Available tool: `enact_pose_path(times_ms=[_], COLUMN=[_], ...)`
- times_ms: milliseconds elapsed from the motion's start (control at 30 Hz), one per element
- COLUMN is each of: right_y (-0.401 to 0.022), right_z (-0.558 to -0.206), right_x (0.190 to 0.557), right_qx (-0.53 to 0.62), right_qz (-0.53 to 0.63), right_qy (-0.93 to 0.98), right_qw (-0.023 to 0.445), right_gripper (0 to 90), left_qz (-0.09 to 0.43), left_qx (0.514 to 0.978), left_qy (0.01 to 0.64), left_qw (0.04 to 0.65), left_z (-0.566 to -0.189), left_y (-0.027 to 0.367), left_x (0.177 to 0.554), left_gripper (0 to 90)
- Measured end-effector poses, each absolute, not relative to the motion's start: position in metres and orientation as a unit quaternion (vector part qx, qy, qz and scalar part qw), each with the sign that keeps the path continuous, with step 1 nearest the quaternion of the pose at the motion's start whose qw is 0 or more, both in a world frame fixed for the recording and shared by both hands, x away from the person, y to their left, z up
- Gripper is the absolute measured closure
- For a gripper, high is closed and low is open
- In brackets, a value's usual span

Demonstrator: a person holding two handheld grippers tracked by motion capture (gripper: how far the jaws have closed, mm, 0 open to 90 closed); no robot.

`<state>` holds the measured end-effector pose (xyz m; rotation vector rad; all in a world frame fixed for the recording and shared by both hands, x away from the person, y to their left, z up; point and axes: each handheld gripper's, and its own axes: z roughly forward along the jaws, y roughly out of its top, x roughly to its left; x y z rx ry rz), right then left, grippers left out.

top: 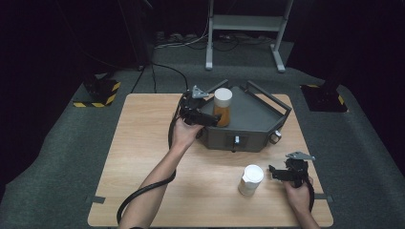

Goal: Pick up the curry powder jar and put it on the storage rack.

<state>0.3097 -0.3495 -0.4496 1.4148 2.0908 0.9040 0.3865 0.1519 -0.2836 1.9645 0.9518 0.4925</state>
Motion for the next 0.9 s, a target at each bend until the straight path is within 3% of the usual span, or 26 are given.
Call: enact_pose_path(times_ms=[400, 900], right_y=[-0.35, -0.35], right_z=[-0.45, -0.45], right_x=[0.31, 0.31], right_qx=[0.514, 0.514], right_qz=[0.328, 0.328], right_qy=[0.759, 0.759], right_qw=[0.228, 0.228], right_gripper=[4.4, 4.4], left_qz=[0.2, 0.181], left_qx=[0.779, 0.787], left_qy=[0.404, 0.411], left_qw=[0.436, 0.423], left_z=[-0.304, -0.339], left_y=[0.18, 0.189], left_x=[0.358, 0.34], left_gripper=[5.3, 5.4])
